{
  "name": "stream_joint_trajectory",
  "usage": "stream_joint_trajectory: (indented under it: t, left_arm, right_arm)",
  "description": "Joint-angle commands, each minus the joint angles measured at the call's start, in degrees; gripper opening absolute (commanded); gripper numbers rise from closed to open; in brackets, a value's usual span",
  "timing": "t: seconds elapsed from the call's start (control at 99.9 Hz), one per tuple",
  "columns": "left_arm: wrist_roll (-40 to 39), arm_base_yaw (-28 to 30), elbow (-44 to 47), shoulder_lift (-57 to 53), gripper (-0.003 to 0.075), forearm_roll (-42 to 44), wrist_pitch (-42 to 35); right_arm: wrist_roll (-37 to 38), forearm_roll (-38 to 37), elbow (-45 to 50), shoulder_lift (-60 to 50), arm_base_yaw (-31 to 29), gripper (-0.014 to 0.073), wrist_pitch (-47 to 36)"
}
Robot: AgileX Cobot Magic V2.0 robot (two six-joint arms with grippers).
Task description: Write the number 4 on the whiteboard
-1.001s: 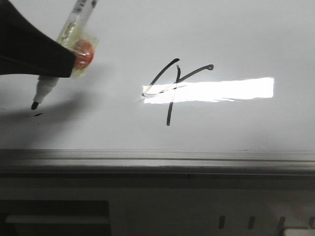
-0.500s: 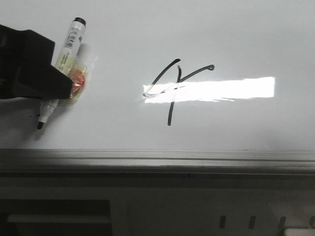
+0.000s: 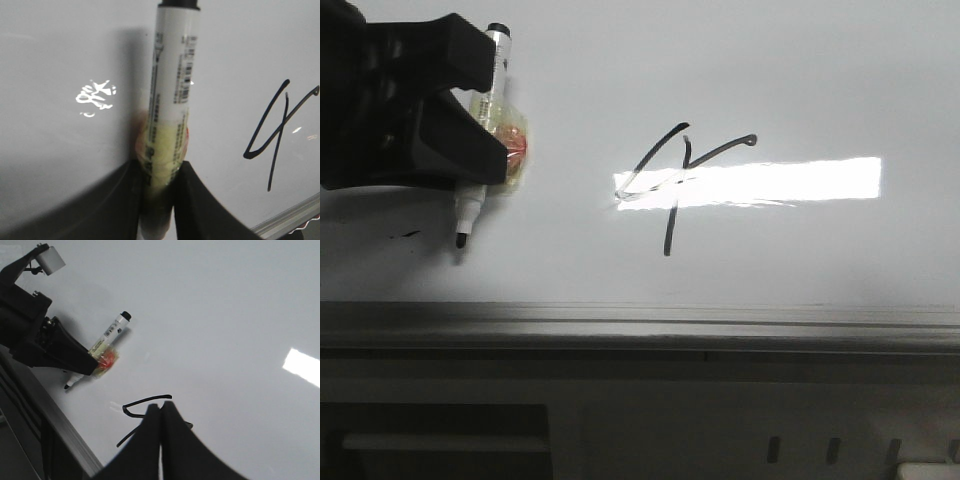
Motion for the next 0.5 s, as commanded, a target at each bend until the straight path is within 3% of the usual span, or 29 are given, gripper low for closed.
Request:
stream_joint_trajectory:
  t: [0.0, 0.49]
  left_arm:
    - [-0.1, 0.1, -1.0, 3.0, -0.0020, -1.1, -4.1]
    - [-0.1, 0.1, -1.0, 4.2, -0.0020, -1.2, -4.9]
  right_arm:
    - [0.3, 0.6, -1.5, 0.0, -0.2, -0.0071, 1.3]
    - [2.2, 0.6, -1.5, 0.0, -0.2, -0.0071, 1.3]
